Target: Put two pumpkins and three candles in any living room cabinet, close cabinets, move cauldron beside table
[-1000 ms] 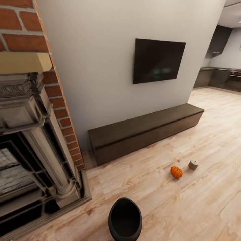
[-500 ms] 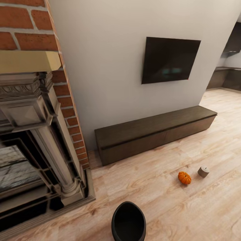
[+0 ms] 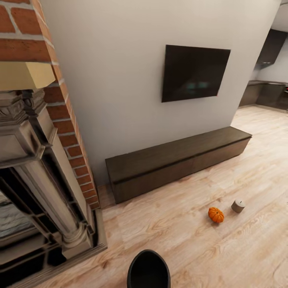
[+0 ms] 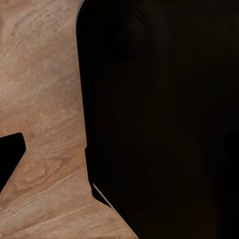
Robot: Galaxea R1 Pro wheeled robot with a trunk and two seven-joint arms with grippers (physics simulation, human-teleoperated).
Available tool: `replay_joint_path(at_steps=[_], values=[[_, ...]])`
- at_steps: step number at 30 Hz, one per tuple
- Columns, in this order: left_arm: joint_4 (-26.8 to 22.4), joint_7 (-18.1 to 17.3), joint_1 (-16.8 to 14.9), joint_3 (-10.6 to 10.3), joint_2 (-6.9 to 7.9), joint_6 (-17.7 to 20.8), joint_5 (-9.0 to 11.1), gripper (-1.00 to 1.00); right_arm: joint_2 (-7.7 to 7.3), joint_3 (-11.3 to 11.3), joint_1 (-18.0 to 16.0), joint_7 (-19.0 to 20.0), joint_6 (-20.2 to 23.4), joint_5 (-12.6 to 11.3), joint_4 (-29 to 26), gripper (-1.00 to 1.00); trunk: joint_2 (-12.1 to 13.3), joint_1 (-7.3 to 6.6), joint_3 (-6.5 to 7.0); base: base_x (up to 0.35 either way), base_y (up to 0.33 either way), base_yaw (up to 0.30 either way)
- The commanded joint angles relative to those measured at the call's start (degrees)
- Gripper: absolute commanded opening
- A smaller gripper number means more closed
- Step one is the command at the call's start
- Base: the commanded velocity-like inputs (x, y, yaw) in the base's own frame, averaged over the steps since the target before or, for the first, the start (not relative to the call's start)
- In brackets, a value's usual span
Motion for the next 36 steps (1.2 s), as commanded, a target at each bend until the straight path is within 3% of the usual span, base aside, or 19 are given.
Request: replay_joint_path(at_steps=[1, 17, 36], values=[[-0.1, 0.0, 0.0, -0.2, 0.01, -0.1, -0.1, 1.00, 0.01, 0.0, 0.0, -0.1, -0.2, 0.1, 0.1, 1.00, 0.0, 0.01, 0.02, 0.091, -0.014, -0.212], [-0.1, 0.0, 0.0, -0.8, 0.01, -0.1, -0.1, 1.00, -0.08, 0.0, 0.0, 0.7, -0.4, 0.1, -0.1, 1.00, 0.0, 0.01, 0.15, 0.093, -0.011, -0.032], [-0.1, 0.0, 0.0, -0.8, 0.01, -0.1, -0.1, 1.00, -0.08, 0.0, 0.0, 0.1, -0.1, -0.3, -0.1, 1.00, 0.0, 0.01, 0.15, 0.005, 0.000, 0.000]])
